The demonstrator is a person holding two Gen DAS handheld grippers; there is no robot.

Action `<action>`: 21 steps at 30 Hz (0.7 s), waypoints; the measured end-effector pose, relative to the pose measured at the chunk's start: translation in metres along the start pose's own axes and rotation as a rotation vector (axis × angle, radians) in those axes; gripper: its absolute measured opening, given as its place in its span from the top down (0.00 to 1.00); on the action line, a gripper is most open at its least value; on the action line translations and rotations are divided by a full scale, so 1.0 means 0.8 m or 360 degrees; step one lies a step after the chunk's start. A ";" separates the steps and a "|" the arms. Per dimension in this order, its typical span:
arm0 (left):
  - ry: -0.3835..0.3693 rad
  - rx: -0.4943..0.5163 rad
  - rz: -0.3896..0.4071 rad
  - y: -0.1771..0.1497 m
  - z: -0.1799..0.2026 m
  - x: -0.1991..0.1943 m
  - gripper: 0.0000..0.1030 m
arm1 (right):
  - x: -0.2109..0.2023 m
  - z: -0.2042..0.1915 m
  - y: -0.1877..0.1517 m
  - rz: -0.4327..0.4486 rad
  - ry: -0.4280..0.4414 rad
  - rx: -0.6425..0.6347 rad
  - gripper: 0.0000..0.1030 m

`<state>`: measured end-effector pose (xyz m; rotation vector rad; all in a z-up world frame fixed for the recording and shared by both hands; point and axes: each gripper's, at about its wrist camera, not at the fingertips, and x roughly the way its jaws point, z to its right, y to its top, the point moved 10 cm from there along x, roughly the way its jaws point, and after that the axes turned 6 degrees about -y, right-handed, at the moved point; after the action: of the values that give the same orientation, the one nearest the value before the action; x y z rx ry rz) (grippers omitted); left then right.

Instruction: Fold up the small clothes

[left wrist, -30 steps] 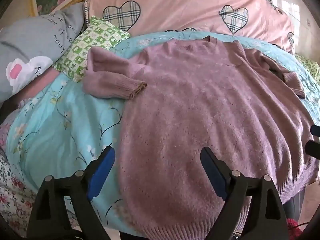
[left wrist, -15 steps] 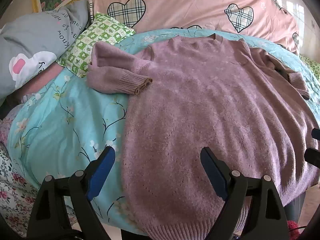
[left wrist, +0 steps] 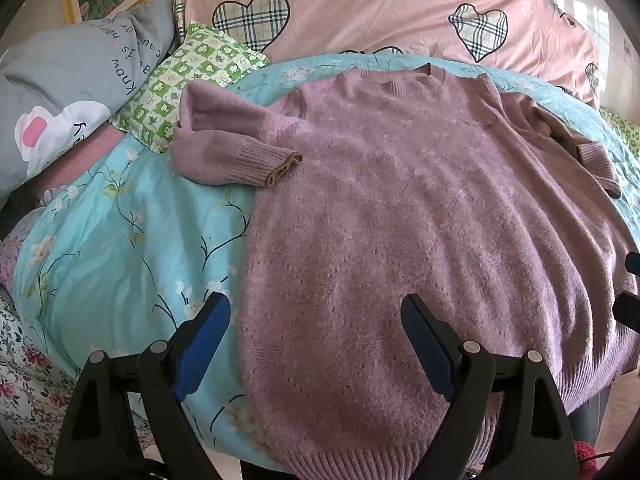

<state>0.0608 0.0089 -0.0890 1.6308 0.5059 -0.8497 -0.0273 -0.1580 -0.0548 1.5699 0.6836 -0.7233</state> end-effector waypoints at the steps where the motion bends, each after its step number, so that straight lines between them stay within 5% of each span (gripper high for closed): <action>1: 0.0000 0.0000 -0.0001 -0.001 0.001 0.000 0.15 | 0.000 0.000 0.000 0.0000 0.0001 -0.0001 0.10; 21: -0.0020 0.0014 -0.0025 -0.004 0.007 0.005 0.15 | 0.002 0.000 0.000 -0.0004 0.0008 0.0009 0.10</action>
<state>0.0600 0.0038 -0.0946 1.6304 0.5072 -0.8744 -0.0264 -0.1579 -0.0564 1.5771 0.6881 -0.7239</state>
